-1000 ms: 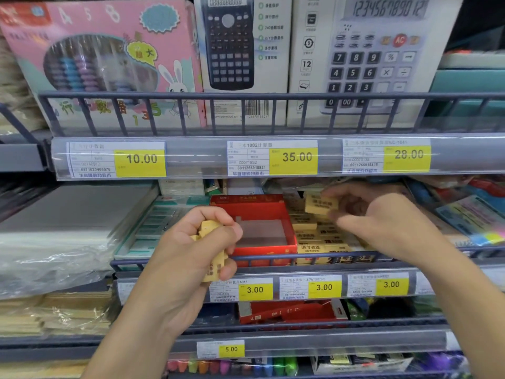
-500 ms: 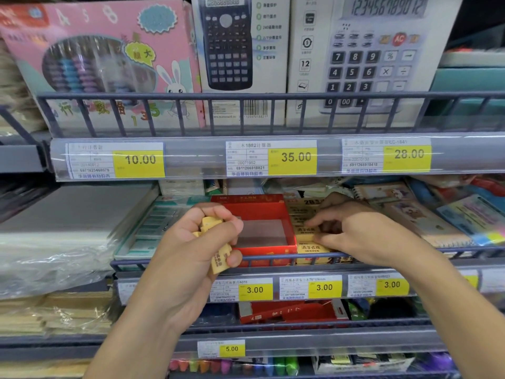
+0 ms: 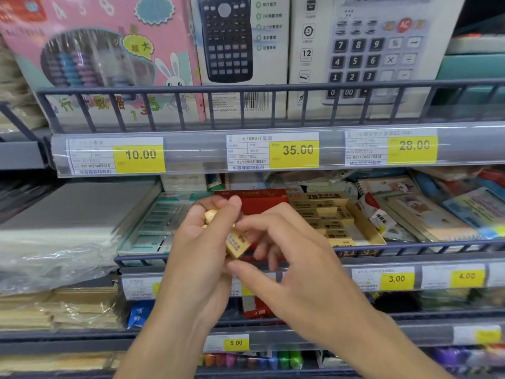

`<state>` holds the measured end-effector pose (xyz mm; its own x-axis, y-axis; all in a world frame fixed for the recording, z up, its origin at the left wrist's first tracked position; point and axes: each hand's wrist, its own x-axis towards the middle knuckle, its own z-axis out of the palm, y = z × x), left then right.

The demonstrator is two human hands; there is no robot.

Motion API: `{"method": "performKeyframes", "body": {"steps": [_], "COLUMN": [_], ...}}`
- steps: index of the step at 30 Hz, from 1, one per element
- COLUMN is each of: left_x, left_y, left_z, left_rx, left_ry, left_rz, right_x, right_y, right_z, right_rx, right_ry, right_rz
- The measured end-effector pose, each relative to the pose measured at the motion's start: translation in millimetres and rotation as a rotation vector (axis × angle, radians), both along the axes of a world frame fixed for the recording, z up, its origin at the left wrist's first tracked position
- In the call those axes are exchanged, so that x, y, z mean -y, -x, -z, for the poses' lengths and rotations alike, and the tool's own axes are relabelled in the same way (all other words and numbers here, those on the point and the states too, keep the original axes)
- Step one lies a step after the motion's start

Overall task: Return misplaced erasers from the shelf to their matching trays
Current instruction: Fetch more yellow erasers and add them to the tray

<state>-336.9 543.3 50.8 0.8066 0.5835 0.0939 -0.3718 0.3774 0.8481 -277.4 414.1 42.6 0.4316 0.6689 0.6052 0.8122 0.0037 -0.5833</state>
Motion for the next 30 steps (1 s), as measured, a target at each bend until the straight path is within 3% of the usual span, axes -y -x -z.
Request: {"method": "performKeyframes", "body": {"steps": [8,14,20,30], "left_x": [-1,-16,-17,-8], "left_y": [8,15,18,5], "left_z": [2,8,10,15], "left_rx": [0.057,-0.012,-0.11,-0.141], "left_ry": [-0.043,-0.125,-0.288,-0.283], "left_rz": [-0.014,-0.086,0.08,0.112], "right_x": [-5,7,11,39], "right_y": [-1,-12,-18,-40], "right_z": [0,-6,-4,-10], "right_rx": [-0.061,0.099,0.166,0.193], "right_ry": [-0.159,-0.135,-0.1,-0.025], "right_rz": [0.027,0.094,0.081,0.153]}}
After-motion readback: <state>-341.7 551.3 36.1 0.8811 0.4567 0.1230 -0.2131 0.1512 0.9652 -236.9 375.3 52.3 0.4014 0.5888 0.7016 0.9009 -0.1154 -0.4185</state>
